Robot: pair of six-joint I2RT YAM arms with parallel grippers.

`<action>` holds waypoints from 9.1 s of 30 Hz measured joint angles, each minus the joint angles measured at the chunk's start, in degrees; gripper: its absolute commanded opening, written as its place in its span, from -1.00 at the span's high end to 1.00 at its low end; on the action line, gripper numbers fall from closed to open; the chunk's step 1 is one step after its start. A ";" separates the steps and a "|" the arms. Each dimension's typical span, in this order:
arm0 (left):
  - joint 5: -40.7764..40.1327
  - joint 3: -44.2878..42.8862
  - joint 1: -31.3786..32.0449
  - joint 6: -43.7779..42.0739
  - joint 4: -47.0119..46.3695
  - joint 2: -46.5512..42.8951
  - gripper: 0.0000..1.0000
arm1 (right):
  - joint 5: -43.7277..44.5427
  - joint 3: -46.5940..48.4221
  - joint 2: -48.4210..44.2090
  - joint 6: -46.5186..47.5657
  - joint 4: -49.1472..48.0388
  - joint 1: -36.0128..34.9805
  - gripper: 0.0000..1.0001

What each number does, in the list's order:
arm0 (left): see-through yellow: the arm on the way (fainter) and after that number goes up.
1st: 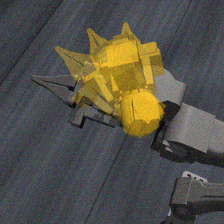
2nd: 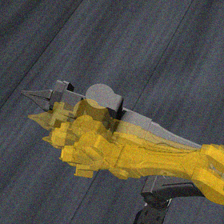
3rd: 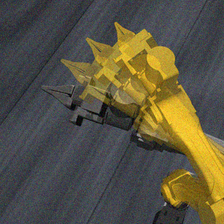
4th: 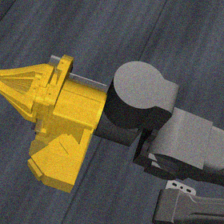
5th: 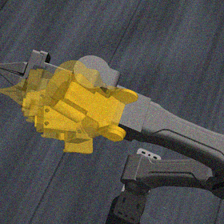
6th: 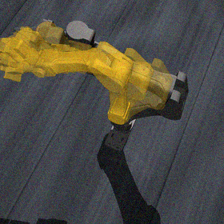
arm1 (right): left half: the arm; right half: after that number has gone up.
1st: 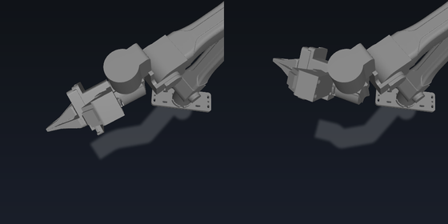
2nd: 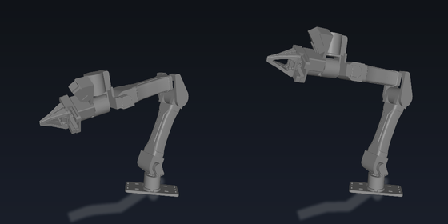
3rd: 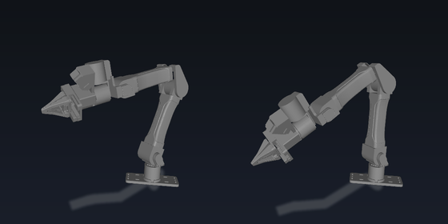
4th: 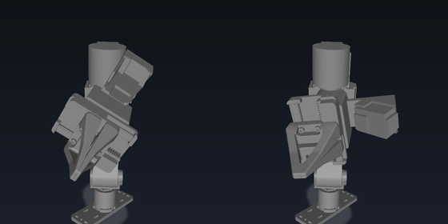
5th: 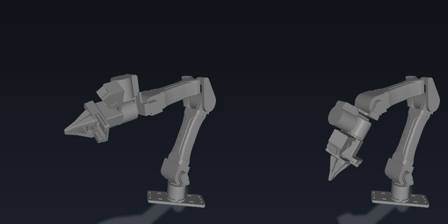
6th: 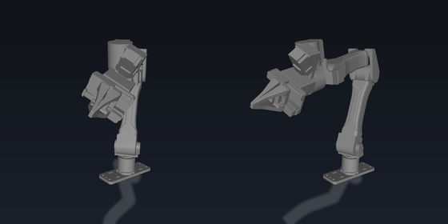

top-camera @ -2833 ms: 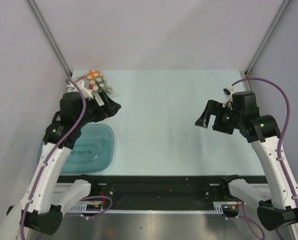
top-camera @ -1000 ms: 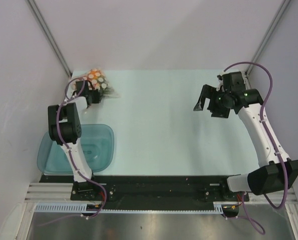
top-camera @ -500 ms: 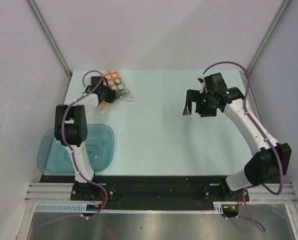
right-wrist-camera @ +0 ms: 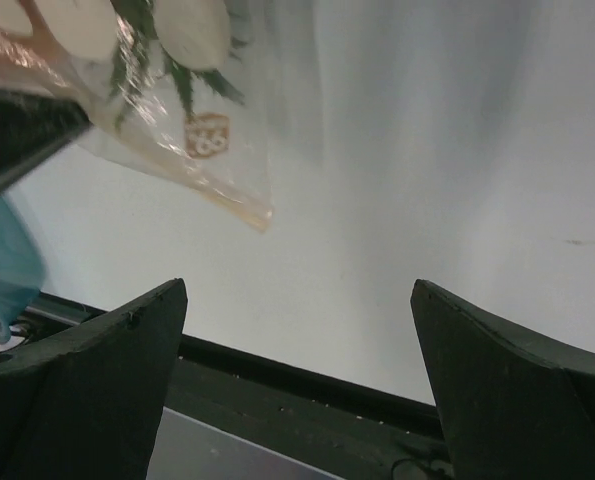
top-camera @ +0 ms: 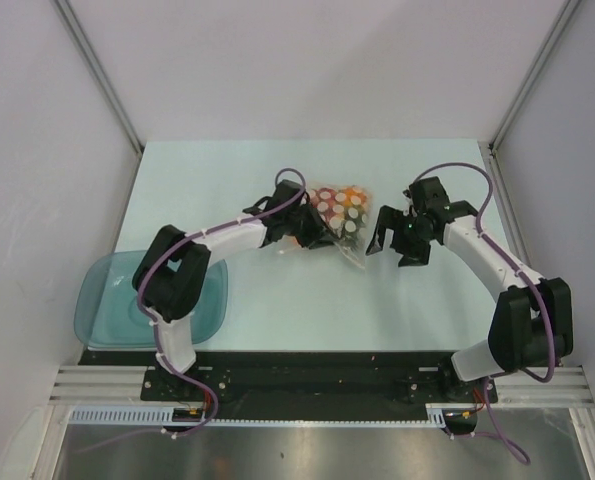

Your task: Open the zip-top bag and remove the fake food

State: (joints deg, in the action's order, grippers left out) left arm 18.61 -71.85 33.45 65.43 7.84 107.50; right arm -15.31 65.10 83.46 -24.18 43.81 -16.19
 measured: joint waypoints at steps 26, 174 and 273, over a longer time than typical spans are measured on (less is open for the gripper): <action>8.15 -1.77 -18.86 -48.46 25.35 -3.87 -0.16 | -6.67 -10.03 -14.05 -2.64 -0.79 3.13 -0.99; 8.90 17.90 2.54 -62.27 -6.78 -37.33 -0.20 | -30.75 4.68 -8.74 48.76 -16.41 -14.93 1.00; 16.98 22.29 -12.74 -57.90 -3.76 -40.30 1.00 | -6.34 -12.76 -37.11 40.89 -7.10 -7.17 0.21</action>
State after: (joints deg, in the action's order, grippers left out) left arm 35.59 -49.56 20.71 7.53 4.08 67.20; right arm -21.65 52.34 46.35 16.71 36.71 -23.35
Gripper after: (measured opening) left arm 0.003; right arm 0.148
